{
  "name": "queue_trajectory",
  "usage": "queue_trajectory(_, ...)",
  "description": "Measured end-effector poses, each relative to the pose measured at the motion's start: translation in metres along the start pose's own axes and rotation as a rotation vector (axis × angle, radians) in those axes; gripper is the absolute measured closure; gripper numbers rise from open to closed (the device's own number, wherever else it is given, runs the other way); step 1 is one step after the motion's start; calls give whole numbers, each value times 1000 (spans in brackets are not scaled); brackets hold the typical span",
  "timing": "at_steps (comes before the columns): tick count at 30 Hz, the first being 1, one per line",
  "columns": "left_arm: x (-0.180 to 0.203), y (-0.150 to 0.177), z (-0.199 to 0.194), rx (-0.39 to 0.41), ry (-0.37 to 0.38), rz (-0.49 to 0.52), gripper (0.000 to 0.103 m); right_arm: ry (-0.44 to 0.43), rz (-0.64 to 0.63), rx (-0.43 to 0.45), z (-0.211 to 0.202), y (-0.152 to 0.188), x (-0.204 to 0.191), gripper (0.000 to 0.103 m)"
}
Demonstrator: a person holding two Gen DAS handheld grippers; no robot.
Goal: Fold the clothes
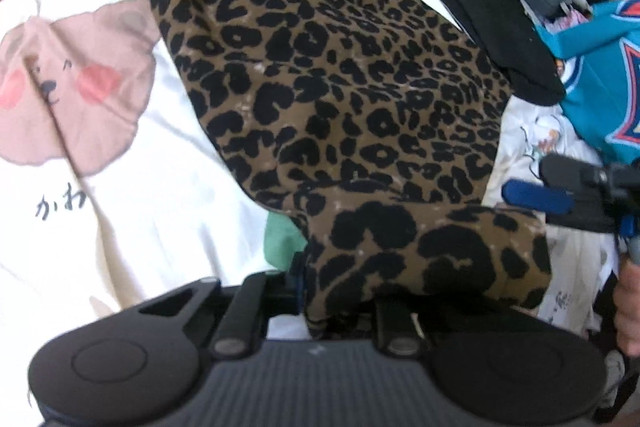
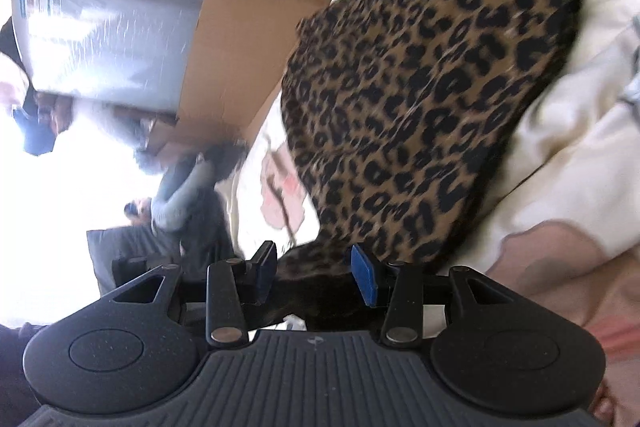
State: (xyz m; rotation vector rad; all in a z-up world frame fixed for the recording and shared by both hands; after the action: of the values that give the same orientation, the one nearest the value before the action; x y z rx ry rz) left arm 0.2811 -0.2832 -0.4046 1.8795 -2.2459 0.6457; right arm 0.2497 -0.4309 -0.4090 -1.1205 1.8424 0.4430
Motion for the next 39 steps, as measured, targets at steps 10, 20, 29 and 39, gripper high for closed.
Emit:
queue_trajectory(10,5,4,-14,72,-2,-77,86,68,-13,115,16,-28,22,57)
queue_trajectory(20,-9,21,-34,182,-29,-191,87,189,-98,78,43,-29,38,57)
queue_trajectory(29,-15,41,-36,308,-25,-318,87,205,-82,86,41,-26,49,59)
queue_trajectory(39,-18,47,-11,277,-92,-298,96,208,-76,84,43,-28,54,62)
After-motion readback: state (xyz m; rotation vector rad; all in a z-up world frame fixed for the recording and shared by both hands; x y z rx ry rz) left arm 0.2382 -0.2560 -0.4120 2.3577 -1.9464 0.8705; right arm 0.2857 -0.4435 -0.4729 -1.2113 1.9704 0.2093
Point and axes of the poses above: each gripper's, at about its wrist camera, not at the fingertips, and z roughly the way its jaws point, x to its right, y to its underside, the point moved 8 cm from there along z, roughly the way its jaws point, and after that the axes turned 5 degrees about y, right-handed, at the moved point
